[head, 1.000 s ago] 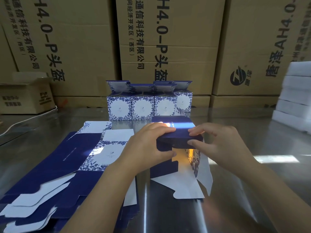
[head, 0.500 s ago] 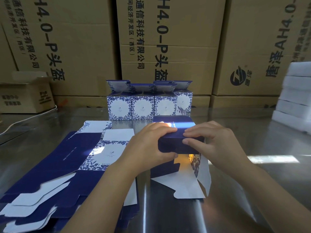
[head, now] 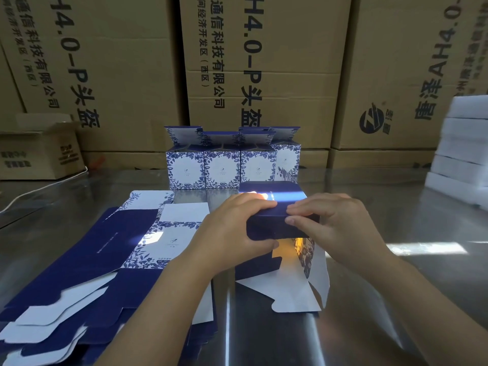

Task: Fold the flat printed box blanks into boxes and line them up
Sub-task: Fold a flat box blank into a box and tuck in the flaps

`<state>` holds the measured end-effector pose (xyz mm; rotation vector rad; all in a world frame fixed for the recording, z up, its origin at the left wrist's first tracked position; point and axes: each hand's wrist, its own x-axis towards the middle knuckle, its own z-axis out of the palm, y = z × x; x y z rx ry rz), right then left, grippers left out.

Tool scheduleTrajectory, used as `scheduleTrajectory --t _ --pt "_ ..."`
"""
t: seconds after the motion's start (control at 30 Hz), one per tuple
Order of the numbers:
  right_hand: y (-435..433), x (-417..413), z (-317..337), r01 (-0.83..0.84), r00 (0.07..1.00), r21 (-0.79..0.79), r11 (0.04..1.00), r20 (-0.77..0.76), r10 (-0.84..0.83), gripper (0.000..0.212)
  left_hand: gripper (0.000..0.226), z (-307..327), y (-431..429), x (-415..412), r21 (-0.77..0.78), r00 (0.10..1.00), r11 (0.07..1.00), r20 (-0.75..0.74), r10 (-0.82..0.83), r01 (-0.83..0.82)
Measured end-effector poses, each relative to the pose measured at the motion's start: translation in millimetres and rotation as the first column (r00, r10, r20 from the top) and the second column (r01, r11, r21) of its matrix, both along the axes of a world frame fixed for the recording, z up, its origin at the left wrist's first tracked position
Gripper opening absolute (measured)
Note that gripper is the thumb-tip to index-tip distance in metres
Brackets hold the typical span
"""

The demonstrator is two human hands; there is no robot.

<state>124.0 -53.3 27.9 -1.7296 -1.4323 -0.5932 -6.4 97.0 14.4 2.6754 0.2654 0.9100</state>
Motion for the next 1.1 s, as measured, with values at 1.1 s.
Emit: scheduleTrajectory --t 1.1 --pt "-10.8 5.8 3.5 -0.037 0.976 -0.040 0.999 -0.215 0.027 0.020 0.021 -2.4 -25.2 8.5 -0.094 0.914 0.993 0.405 -0.026 0.070"
